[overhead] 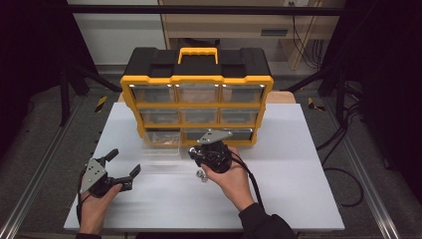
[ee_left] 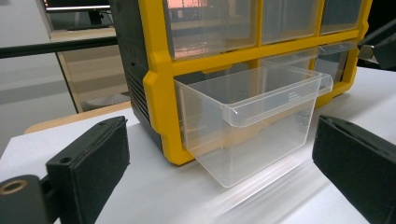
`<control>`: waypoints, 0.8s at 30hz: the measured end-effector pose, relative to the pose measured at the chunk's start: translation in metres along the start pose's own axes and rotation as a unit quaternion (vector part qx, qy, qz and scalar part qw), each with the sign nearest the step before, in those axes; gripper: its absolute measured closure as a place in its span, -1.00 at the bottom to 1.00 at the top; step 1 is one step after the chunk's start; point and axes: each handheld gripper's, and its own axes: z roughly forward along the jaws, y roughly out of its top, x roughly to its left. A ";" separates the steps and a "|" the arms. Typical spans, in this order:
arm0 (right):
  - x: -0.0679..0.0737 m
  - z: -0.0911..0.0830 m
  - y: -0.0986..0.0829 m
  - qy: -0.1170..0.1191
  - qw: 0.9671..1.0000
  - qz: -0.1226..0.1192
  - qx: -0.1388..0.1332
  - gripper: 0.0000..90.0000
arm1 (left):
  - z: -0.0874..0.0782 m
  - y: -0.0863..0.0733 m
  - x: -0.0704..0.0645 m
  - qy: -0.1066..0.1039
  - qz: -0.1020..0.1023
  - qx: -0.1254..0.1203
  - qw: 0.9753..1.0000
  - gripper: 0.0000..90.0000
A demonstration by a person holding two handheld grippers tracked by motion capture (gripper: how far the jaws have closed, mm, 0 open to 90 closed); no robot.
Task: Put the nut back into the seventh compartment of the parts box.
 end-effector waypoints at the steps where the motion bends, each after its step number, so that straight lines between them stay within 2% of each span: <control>1: 0.000 0.000 0.001 0.001 1.000 -0.002 -0.002 0.56 | 0.000 0.000 0.000 -0.001 0.000 0.000 1.000 -0.92; 13: 0.005 0.002 0.023 0.008 1.000 -0.002 -0.019 0.56 | 0.001 0.000 -0.001 -0.001 0.003 0.002 1.000 -0.93; 24: 0.009 0.007 0.030 0.012 1.000 -0.002 -0.025 0.56 | 0.001 0.000 -0.002 -0.003 0.000 0.002 1.000 -0.95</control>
